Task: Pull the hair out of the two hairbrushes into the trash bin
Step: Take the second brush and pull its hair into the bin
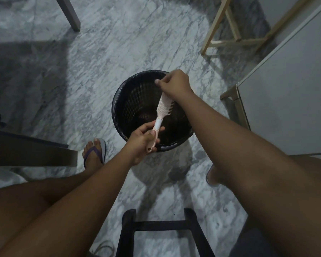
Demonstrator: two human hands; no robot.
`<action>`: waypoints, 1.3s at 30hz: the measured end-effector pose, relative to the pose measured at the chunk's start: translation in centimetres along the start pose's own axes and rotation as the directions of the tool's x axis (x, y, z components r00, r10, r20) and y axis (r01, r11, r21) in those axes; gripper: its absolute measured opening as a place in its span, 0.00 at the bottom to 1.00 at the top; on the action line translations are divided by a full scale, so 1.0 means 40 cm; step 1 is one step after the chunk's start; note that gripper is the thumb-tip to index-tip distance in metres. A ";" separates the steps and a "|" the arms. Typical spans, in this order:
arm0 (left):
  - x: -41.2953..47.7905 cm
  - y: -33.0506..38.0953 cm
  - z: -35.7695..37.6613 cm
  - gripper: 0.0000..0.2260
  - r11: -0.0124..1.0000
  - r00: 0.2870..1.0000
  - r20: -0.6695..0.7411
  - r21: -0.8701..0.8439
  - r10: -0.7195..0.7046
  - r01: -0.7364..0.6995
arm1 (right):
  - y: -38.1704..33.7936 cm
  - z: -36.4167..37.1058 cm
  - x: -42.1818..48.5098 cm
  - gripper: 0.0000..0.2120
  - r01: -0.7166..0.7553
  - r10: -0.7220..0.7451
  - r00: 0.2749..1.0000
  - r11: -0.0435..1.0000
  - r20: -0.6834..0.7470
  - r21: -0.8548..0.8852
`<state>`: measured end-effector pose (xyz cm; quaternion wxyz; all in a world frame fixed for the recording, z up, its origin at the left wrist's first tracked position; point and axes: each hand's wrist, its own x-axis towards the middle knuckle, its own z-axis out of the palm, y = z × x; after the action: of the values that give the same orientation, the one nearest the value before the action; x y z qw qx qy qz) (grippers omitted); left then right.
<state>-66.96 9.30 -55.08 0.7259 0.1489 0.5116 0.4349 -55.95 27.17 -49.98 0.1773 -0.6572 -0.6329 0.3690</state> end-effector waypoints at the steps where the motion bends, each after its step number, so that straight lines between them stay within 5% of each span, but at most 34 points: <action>1: -0.002 -0.001 0.000 0.15 1.000 1.000 0.005 0.012 -0.006 0.006 | -0.001 -0.002 0.007 0.14 0.009 -0.009 1.000 0.999 -0.007 -0.044; 7: 0.000 0.000 -0.008 0.16 0.995 1.000 0.014 -0.100 -0.014 0.016 | 0.010 -0.006 0.027 0.11 -0.056 0.054 0.998 0.985 0.019 0.161; 12: 0.002 -0.001 -0.004 0.17 0.977 0.999 0.018 -0.209 -0.027 0.030 | 0.019 0.004 0.031 0.05 -0.192 0.161 0.981 0.870 0.105 0.454; 17: 0.010 0.018 0.004 0.18 0.940 1.000 0.000 -0.341 -0.020 0.019 | 0.016 0.009 -0.003 0.19 -0.344 0.267 0.938 0.666 0.219 0.662; 19: 0.012 0.026 0.007 0.18 0.944 1.000 -0.015 -0.329 -0.018 0.012 | 0.023 0.017 -0.022 0.18 -0.269 0.217 0.963 0.760 0.159 0.591; 21: 0.016 0.029 0.009 0.18 0.947 0.999 -0.027 -0.320 -0.017 0.008 | 0.034 0.026 -0.037 0.12 -0.029 0.029 1.000 0.933 0.005 0.359; 24: 0.021 0.027 0.010 0.18 0.956 0.999 -0.035 -0.295 -0.017 0.006 | 0.044 0.037 -0.055 0.18 0.249 -0.249 0.968 0.968 0.027 0.010; 31: 0.022 0.031 0.013 0.17 0.970 0.997 -0.081 -0.241 -0.010 -0.010 | 0.035 0.032 -0.046 0.30 0.293 -0.262 0.950 0.936 0.168 -0.196; 36: 0.029 0.037 0.018 0.17 0.968 0.997 -0.064 -0.251 -0.043 0.025 | 0.041 0.047 -0.071 0.10 0.287 -0.272 0.956 0.944 0.110 -0.165; 39: 0.027 0.032 0.015 0.17 0.963 0.997 -0.037 -0.265 -0.066 0.053 | 0.047 0.050 -0.073 0.09 0.266 -0.271 0.963 0.946 0.003 -0.187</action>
<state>-66.95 11.03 -54.63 0.7401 0.0254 0.4698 0.4805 -55.82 23.64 -51.87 0.1711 -0.5827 -0.7459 0.2734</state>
